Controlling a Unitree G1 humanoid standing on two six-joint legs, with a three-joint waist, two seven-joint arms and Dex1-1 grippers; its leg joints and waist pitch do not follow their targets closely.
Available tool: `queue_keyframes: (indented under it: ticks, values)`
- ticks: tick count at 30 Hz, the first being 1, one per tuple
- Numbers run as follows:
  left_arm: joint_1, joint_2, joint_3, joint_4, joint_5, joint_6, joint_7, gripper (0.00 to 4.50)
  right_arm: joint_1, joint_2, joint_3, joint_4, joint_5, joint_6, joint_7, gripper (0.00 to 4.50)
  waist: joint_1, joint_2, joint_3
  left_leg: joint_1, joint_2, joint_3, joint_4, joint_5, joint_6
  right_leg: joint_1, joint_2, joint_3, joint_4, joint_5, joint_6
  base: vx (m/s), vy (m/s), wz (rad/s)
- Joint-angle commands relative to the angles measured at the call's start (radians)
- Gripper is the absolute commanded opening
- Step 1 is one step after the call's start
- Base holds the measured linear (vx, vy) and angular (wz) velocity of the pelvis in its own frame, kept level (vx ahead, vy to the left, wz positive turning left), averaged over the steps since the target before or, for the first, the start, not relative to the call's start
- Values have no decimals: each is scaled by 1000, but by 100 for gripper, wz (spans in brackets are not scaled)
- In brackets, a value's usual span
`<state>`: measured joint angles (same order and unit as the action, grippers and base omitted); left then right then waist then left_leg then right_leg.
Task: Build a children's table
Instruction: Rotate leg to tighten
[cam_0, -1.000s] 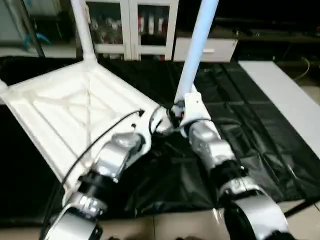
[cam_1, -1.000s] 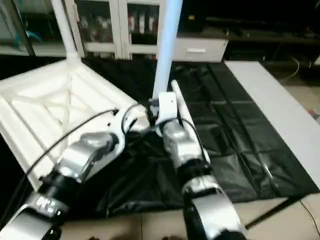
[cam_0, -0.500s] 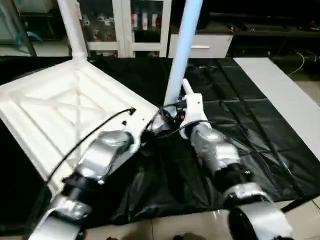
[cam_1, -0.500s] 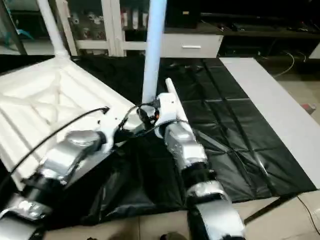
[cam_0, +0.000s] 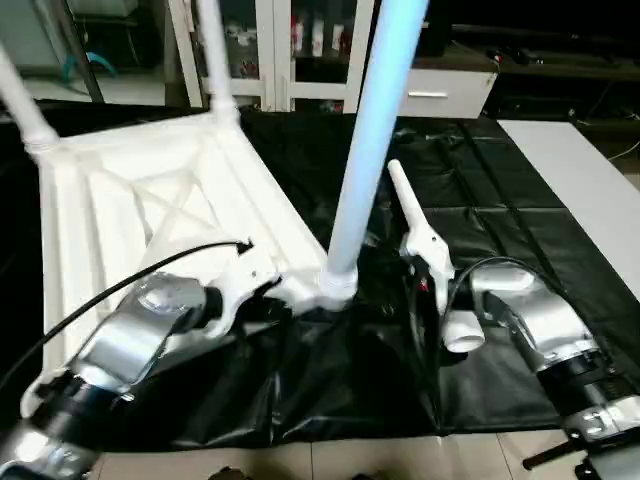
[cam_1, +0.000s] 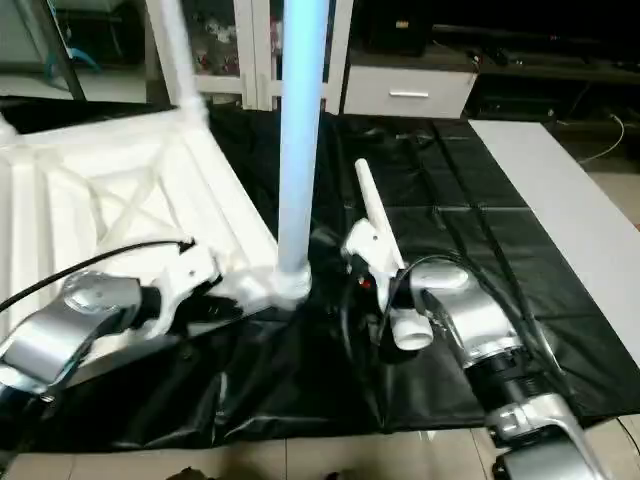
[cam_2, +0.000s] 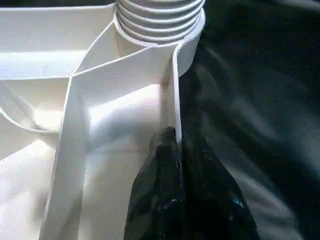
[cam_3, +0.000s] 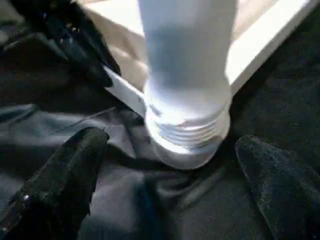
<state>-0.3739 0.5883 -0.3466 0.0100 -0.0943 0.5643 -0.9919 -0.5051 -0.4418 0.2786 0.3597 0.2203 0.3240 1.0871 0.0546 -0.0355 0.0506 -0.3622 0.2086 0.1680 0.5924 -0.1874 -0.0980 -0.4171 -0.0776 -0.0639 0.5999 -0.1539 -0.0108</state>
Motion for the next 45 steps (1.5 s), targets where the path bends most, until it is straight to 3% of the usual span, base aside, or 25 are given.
queue_keyframes:
  ticks: [1,5,7,13,30,45]
  values:
    - [4,0,-50,-65,-45,-4,-78,0,-11,-2,5,-15,-18,-2,7,447,-3,11,-58,14,19,5,-74,-284,15,45,-47,41,-73,-342,-185,0,0,0]
    - [7,10,-57,-89,-51,8,-102,0,-28,14,0,2,-20,-3,-14,447,3,14,-62,14,19,7,-73,-245,12,44,-43,41,-65,-273,-202,0,0,0]
    - [6,8,-58,-92,-51,9,-104,0,-32,15,10,4,-25,-8,-6,447,2,14,-62,8,18,5,-73,-226,10,51,-42,39,-59,-241,-204,0,0,0]
    - [3,9,-57,-82,-45,-2,-106,0,-35,14,35,14,-46,-25,33,447,2,13,-65,7,17,5,-71,-216,13,53,-43,39,-57,-226,-208,0,0,0]
    - [7,10,-56,-84,-44,1,-105,0,-46,48,19,63,-43,-45,37,289,3,12,-66,7,16,5,-68,-207,14,56,-44,39,-54,-216,-214,0,0,0]
    - [21,12,-55,-92,-46,6,-102,0,-13,72,12,93,-53,-45,-9,275,2,12,-66,6,15,5,-67,-209,14,56,-43,39,-53,-222,-213,0,0,0]
